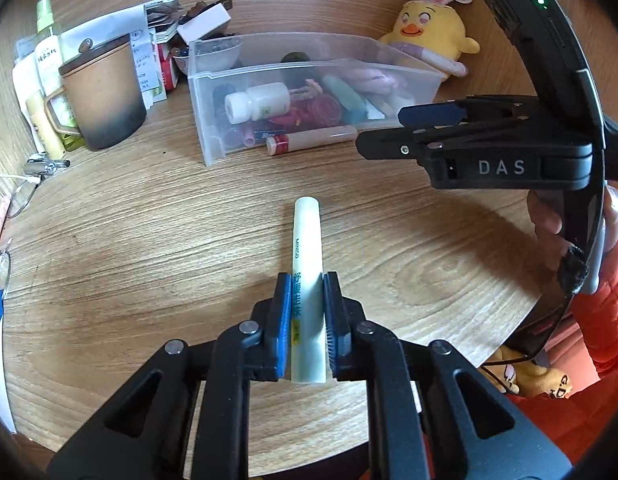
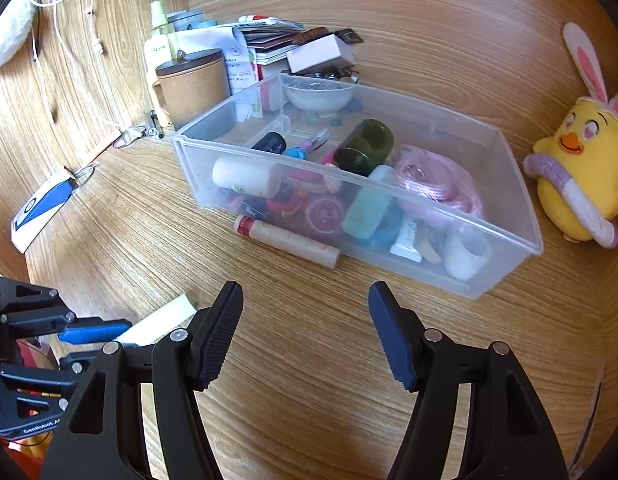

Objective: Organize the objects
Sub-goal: 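Grasp the white marker with the left tool, then hold the marker in the left tool while the right tool grasps the red-capped tube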

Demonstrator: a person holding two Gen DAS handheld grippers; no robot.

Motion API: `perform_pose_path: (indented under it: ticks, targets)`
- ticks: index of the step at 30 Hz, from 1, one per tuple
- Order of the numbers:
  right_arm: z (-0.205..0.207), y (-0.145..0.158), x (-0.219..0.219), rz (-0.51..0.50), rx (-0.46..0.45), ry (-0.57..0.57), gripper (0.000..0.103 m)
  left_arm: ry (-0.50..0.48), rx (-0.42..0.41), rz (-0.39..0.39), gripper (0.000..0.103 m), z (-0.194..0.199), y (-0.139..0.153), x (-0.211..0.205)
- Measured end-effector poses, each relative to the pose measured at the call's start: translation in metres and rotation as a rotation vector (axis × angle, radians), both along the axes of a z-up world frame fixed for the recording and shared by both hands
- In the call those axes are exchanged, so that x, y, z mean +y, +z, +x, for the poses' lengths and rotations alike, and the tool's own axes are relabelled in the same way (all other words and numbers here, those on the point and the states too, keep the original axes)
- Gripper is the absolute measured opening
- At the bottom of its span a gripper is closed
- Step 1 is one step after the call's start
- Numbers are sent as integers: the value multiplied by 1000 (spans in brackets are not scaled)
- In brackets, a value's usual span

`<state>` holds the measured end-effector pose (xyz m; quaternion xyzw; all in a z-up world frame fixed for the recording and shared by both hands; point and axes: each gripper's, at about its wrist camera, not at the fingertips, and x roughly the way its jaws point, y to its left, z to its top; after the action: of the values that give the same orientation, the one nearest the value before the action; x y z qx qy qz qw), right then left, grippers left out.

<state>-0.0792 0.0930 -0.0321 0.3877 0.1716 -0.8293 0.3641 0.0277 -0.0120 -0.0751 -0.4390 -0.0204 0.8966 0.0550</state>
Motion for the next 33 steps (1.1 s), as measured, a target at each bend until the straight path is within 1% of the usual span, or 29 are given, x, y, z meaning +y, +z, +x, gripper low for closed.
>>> perform_pose_path:
  ticks: [7,10,11,13,14,16,18,20,25,26,29,30,31,32,33]
  targets:
    - [-14,-11,-31,59,0,37,61,70,0,-25,15,-12,0,-22]
    - [-17,-16,-40,75,-8,44,57,78,-2,-18,15,-14,0,-29]
    - [-16,-17,-42,83,5,45,57,82,-2,-14,15,-15,1,-32]
    - [-11,-18,-46,99,13,69,56,85,-2,-7,15,-17,1,-35]
    - [-7,-17,-45,102,1,92,54,86,-3,-3,15,-19,1,-37]
    - [1,-14,-43,96,-17,129,47,89,-4,3,18,-21,1,-40]
    - [8,-10,-42,110,26,131,48,87,1,8,26,-23,1,-40]
    - [9,-8,-46,130,65,129,48,82,6,3,28,-24,0,-38]
    - [-6,-20,-61,177,48,129,48,79,22,-15,27,-28,-1,-37]
    - [-9,-22,-63,181,35,133,48,80,24,-14,25,-28,-1,-37]
    - [-13,-24,-63,171,-2,140,47,92,31,-19,15,-28,-2,-40]
    - [-14,-24,-62,168,-14,139,47,92,32,-14,15,-28,-2,-41]
    - [-15,-24,-61,158,-35,141,46,93,32,-7,15,-28,-2,-43]
    - [-15,-23,-60,151,-51,145,38,94,32,-3,15,-28,-2,-43]
    - [-14,-23,-58,144,-66,154,33,95,32,-3,15,-27,-2,-44]
